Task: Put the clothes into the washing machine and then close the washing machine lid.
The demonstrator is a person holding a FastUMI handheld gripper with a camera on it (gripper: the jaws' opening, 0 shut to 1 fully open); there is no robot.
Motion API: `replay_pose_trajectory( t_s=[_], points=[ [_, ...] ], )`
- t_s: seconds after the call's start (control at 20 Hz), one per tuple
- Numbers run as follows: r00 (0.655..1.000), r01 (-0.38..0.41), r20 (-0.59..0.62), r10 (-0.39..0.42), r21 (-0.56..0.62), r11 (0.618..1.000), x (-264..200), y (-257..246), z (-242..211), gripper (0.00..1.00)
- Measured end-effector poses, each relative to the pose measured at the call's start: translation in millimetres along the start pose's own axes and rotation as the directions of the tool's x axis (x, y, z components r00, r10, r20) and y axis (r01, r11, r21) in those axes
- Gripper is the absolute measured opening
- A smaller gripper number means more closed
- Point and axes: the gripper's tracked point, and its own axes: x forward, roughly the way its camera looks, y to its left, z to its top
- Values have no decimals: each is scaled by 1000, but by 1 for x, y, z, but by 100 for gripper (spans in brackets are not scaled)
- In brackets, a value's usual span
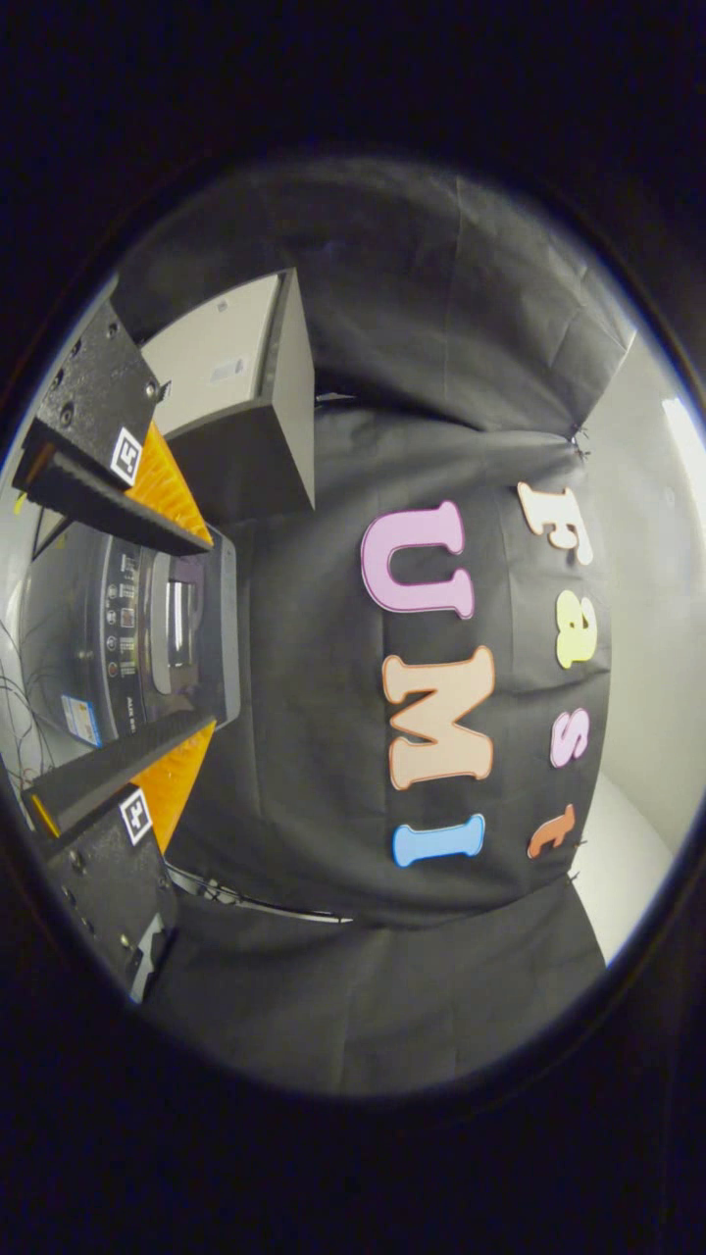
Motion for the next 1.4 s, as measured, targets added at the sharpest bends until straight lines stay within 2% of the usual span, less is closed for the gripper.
replay_pose_trajectory(
  t_s=[0.15, 0.3, 0.7, 1.4],
  points=[
    [999, 43, -2, -43, 16, 999, -13, -14, 0, 96],
    [998, 7, 56, -7, 5, 1000, -21, -6, 10, 96],
    [996, -78, 44, 79, -4, 997, -48, -3, -8, 96],
    [998, -62, 15, 61, 79, 995, -53, -42, -47, 97]
  ],
)
